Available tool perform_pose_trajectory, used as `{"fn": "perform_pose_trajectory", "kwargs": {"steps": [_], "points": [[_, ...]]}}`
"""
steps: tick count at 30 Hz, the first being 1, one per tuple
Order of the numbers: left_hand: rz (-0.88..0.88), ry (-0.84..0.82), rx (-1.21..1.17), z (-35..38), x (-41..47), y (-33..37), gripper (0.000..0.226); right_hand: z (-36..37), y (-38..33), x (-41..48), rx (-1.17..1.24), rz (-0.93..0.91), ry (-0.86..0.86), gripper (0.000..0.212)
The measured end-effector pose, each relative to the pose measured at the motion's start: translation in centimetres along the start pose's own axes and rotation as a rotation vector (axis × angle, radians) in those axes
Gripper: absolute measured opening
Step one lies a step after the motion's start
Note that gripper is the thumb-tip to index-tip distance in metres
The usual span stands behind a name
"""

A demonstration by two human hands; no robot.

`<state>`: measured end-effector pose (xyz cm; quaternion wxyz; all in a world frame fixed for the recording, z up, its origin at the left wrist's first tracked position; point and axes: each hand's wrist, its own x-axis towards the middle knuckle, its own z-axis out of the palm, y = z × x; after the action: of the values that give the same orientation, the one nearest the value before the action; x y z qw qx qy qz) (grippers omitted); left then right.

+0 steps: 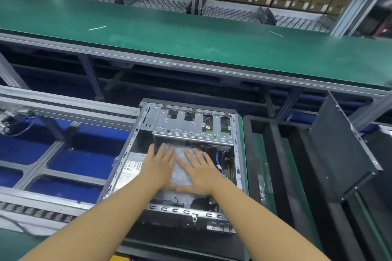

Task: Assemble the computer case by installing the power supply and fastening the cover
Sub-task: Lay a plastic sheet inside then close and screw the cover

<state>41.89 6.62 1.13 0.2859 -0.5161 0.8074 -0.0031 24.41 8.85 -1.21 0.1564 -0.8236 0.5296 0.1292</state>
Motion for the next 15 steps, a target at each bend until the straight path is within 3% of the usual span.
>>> {"fn": "perform_pose_trajectory", "kwargs": {"steps": [5,12,15], "points": [[0.111,-0.040,-0.332,-1.3,0.4,-2.1,0.127,-1.2,-0.4,-0.6,0.139,-0.023,0.184,0.093],[0.152,0.283,-0.428,-1.5,0.6,-3.4,0.107,-2.3,0.1,-2.0,0.260,0.020,0.407,0.072],[0.187,0.298,-0.484,-1.2,0.7,-3.7,0.094,-1.3,0.8,-2.3,0.163,0.030,0.241,0.076]]}}
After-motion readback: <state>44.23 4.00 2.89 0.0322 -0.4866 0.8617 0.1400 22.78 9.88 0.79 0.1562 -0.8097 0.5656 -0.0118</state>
